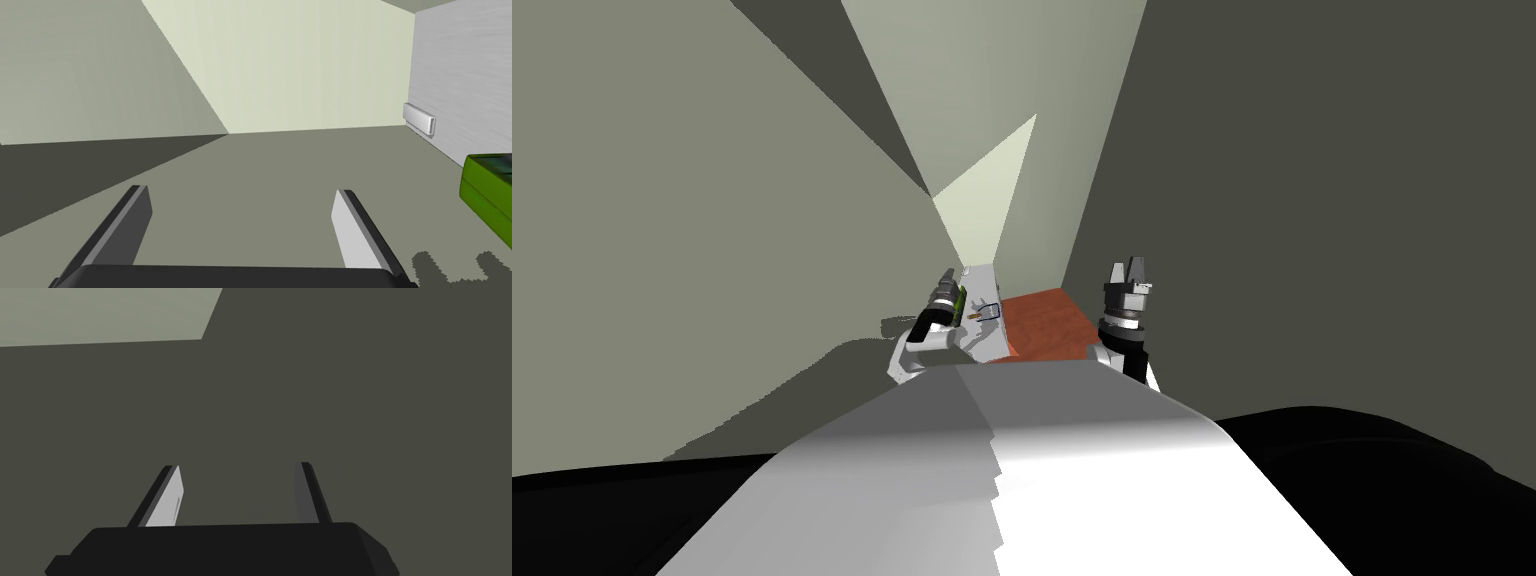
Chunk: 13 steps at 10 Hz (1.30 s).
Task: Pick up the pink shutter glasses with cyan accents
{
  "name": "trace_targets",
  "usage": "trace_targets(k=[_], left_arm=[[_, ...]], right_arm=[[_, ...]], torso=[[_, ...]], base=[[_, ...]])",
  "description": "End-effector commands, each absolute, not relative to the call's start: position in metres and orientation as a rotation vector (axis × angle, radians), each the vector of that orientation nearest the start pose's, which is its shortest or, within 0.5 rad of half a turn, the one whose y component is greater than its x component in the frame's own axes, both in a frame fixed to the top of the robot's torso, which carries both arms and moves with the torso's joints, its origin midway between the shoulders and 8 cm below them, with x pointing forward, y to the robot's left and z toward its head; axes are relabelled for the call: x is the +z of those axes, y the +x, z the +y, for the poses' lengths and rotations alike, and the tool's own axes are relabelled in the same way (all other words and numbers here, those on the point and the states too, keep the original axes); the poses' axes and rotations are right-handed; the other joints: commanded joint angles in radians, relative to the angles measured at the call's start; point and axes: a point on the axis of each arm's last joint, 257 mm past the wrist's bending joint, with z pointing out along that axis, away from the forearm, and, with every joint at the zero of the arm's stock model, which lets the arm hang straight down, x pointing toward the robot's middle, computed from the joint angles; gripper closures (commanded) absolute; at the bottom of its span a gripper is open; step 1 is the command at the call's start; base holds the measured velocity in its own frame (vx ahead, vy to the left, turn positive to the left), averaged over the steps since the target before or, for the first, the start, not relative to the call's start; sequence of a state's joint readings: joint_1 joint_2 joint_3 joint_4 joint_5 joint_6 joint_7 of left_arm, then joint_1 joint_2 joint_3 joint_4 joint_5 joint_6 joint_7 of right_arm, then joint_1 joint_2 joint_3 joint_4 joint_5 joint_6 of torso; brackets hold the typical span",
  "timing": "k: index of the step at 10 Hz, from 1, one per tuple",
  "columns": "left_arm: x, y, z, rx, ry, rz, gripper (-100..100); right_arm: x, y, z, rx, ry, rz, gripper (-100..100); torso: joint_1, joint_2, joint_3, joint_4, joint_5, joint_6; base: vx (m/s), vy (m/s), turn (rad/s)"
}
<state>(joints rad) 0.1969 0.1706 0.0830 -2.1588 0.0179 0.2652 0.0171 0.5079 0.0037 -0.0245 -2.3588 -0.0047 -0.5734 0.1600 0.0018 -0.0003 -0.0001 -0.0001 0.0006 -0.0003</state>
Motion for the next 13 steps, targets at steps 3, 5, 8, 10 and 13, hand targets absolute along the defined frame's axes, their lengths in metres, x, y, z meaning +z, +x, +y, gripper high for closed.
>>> trace_targets(k=[3,5,8,10,13], left_arm=[[-0.109,0.487,0.308,-1.053,-1.126,1.172,-100],[-0.127,0.491,0.309,-1.031,-1.181,1.209,-100],[-0.149,0.492,0.311,-1.001,-1.247,1.253,-100],[-0.168,0.493,0.312,-0.978,-1.301,1.287,-100],[-0.207,0.491,0.312,-0.928,-1.413,1.355,-100]], right_arm=[[0.069,0.311,-0.281,1.156,0.489,0.537,0],[0.069,0.311,-0.281,1.156,0.489,0.537,0],[0.069,0.311,-0.281,1.156,0.489,0.537,0],[0.069,0.311,-0.281,1.156,0.489,0.537,0],[0.069,0.311,-0.281,1.156,0.489,0.537,0]], torso=[[0.0,0.0,0.0,0.0,0.0,0.0],[-0.001,0.0,0.0,0.0,0.0,0.0],[-0.001,-0.001,0.0,0.0,0.0,0.0],[-0.002,-0.001,-0.001,0.0,0.0,0.0],[-0.002,-0.002,-0.001,0.0,0.0,0.0]], base=[[0.0,0.023,-0.03],[0.004,0.018,-0.027],[0.008,0.014,-0.023],[0.011,0.008,-0.028],[0.019,0.004,-0.035]])
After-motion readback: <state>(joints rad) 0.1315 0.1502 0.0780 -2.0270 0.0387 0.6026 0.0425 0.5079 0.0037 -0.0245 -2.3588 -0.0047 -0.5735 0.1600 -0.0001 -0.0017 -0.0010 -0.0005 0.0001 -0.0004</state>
